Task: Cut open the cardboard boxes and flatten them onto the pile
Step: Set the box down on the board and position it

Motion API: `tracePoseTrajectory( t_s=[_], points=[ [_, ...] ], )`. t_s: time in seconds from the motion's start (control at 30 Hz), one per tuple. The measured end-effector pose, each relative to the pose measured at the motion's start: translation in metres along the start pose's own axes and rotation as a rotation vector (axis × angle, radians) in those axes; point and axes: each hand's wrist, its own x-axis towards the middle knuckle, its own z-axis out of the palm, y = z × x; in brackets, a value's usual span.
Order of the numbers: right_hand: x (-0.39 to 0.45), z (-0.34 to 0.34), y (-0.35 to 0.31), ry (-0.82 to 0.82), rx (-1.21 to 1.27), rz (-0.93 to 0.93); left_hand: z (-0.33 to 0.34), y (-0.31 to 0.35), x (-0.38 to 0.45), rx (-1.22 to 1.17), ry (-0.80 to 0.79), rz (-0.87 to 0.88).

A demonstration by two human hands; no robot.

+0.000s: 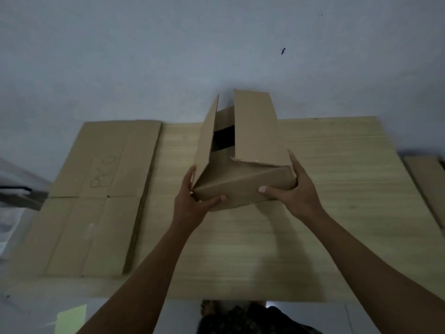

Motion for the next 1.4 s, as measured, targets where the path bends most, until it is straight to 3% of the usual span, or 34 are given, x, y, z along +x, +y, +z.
tracePoseTrajectory(
  t_s=[0.1,0.2,0.27,0.37,0.53,0.7,0.77,0.87,1.0,1.1,1.2,1.3,1.4],
  points=[
    [-0.002,0.011,-0.022,0.11,-0.12,-0.08,-0.018,0.006,0.015,0.047,-0.114,0.021],
    [-0.008,0.02,-0.039,0.082,-0.156,-0.169,-0.037,0.021,0.022,-0.156,-0.317,-0.222],
    [-0.016,0.031,-0.051,0.06,-0.021,-0.159,-0.048,0.03,0.022,-0.278,-0.472,-0.341],
    [-0.025,0.054,-0.061,0.106,0.186,-0.113,-0.054,0.024,0.025,-0.336,-0.564,-0.451],
    [-0.016,0.089,-0.064,0.158,0.069,0.004,-0.054,0.035,0.025,-0.17,-0.378,-0.43],
    [-0.012,0.095,-0.064,0.063,0.232,0.018,-0.058,0.064,0.045,-0.022,-0.228,-0.105],
    [-0.012,0.096,-0.065,0.025,0.263,0.023,-0.059,0.083,0.049,-0.102,-0.252,-0.184],
    [-0.01,0.104,-0.063,-0.005,0.213,-0.021,-0.058,0.098,0.054,0.003,-0.246,-0.216],
    [-0.007,0.114,-0.066,-0.065,0.151,-0.083,-0.06,0.092,0.059,0.076,-0.1,-0.264],
    [-0.003,0.115,-0.056,-0.042,0.104,0.023,-0.064,0.081,0.06,0.095,-0.028,-0.281],
    [-0.002,0.112,-0.036,0.127,-0.028,0.298,-0.076,0.06,0.06,-0.093,-0.115,-0.324],
    [-0.005,0.104,-0.022,0.105,-0.032,0.459,-0.084,0.025,0.046,-0.342,-0.335,-0.394],
    [-0.007,0.093,-0.015,0.116,-0.124,0.514,-0.08,0.003,0.029,-0.375,-0.389,-0.498]
  ],
)
